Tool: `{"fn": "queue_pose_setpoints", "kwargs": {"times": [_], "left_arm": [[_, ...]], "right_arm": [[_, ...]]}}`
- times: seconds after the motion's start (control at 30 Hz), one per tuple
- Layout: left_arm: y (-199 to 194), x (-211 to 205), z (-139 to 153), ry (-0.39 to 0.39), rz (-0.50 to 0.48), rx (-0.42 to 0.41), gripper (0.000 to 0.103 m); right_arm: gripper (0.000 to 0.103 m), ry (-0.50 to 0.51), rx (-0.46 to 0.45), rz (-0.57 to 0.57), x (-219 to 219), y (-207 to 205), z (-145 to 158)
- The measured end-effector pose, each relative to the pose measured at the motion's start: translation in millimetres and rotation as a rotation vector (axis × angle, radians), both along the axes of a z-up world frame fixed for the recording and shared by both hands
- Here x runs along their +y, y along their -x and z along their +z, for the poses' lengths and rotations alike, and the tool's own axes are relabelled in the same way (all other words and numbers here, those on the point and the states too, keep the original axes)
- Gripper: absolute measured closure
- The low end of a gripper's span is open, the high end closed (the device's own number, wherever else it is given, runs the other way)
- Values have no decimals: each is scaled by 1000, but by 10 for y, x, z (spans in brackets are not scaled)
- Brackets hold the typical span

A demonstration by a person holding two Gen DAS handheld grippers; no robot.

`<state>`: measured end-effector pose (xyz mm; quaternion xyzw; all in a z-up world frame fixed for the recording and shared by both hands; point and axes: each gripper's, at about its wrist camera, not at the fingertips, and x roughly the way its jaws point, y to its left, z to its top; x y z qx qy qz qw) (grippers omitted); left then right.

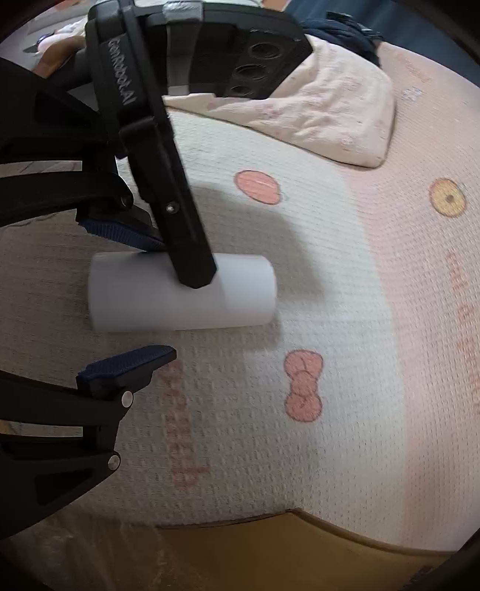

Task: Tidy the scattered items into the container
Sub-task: 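Lift the tube with the right gripper and carry it over the box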

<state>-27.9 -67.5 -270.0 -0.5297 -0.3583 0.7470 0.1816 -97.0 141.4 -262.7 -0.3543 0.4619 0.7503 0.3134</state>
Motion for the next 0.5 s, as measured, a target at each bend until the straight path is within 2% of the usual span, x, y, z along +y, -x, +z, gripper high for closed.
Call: {"fn": "queue_pose_setpoints", "kwargs": {"times": [0.17, 0.33, 0.5], "left_arm": [[37, 11, -46, -31, 10, -16, 58], [-28, 7, 44, 5, 20, 2, 58], [-165, -46, 233, 23, 44, 42, 58]], "right_arm": [[54, 1, -25, 29, 5, 83, -24], [60, 28, -11, 58, -20, 140, -51], [60, 17, 13, 86, -83, 154, 69]]}}
